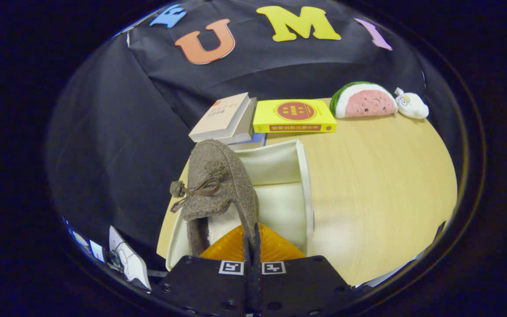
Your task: Open the storage box then place both shoes into the box .Put the left shoe in first, then the right shoe, with the right side of both shoes facing outward in a uniform manner.
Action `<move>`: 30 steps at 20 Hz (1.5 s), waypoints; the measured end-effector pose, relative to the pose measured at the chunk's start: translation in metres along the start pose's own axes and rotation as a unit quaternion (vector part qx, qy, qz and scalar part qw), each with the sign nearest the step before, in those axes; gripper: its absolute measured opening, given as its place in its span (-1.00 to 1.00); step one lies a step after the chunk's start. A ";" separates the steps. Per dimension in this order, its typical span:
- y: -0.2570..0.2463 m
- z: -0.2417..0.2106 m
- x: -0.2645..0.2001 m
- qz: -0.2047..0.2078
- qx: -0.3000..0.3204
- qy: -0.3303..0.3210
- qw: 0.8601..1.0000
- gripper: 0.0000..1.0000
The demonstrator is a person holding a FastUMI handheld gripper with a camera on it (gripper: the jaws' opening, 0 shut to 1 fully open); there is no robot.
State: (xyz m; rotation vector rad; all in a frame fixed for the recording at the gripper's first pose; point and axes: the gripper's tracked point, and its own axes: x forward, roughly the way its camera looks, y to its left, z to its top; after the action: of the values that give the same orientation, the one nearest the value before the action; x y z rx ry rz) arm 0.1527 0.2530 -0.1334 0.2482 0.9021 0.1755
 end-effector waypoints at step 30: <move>-0.010 -0.005 -0.048 -0.005 -0.032 -0.150 0.988 0.37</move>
State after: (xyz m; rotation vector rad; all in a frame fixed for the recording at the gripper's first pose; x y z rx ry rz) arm 0.1198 0.2324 -0.1028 0.2034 0.5975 0.1526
